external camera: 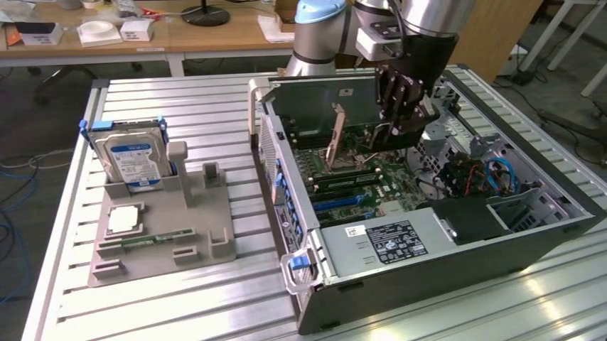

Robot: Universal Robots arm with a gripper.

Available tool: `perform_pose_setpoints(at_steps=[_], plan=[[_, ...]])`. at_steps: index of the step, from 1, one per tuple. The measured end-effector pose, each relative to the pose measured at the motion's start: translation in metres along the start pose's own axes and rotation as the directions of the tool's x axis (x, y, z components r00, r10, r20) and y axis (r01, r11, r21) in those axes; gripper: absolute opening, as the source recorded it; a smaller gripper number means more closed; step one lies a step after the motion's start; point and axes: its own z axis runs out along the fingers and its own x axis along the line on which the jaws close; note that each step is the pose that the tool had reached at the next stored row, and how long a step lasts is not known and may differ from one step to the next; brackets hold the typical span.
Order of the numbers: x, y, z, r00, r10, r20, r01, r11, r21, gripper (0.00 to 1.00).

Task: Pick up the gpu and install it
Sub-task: 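Insert the gpu into the slot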

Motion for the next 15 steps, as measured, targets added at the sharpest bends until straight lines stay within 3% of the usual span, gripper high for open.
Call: perform_pose_setpoints(at_steps=[6,12,15], plan=[[0.0,0.0,0.0004,1.0,0.0,-0.0005,0.0,1.0,0.0,0.27],[0.0,0.0025,0.0085,1.0,0.0,-0.001,0.0,1.0,0.0,0.27],[0.001,0.0052,0.0113,1.0,0.0,-0.0097,0.0,1.0,-0.0003,0.27]])
